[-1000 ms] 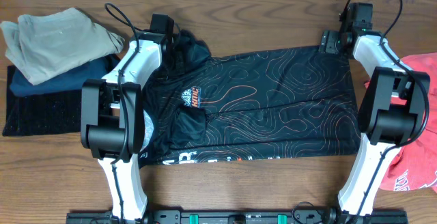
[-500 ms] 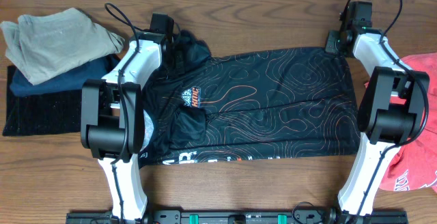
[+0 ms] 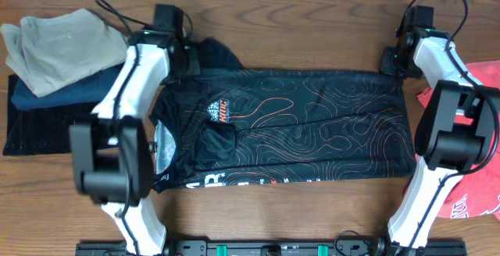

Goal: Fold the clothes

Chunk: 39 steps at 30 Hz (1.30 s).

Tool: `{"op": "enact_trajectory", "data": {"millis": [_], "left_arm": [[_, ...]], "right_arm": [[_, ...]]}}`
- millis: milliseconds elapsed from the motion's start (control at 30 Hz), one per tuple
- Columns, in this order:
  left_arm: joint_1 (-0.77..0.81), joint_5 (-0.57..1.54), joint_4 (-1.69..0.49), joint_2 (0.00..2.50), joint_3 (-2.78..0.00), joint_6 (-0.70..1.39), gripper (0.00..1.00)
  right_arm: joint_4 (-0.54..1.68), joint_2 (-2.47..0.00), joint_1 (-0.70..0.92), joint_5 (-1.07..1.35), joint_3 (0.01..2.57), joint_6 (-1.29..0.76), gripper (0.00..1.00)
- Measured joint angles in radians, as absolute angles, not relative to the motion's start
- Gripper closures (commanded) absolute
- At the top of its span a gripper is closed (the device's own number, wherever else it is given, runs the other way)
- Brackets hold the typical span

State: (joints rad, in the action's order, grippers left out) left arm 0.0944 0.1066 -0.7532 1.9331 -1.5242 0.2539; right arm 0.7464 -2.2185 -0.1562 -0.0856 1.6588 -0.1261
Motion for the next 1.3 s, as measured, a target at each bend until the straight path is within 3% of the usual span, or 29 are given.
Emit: {"op": "enact_trajectory", "data": {"millis": [300,533,1300], "left_arm": [[0.094,0.105,-1.06,1.787,-1.526,0.253,0.94],[0.094,0.082,-1.245,1.788,-1.523,0.254,0.94],[0.094,0.084,-1.385,1.788,-1.329,0.254,0.94]], "right_arm": [[1.11,-2.006,-0.156,-0.117,1.655,-0.126,0.94],[1.341,-1.993,-0.162,-0.197,1.652,-0.126,0.94],[1.431,-1.993,-0.173,-0.263,1.518,-0.125,0.91]]}}
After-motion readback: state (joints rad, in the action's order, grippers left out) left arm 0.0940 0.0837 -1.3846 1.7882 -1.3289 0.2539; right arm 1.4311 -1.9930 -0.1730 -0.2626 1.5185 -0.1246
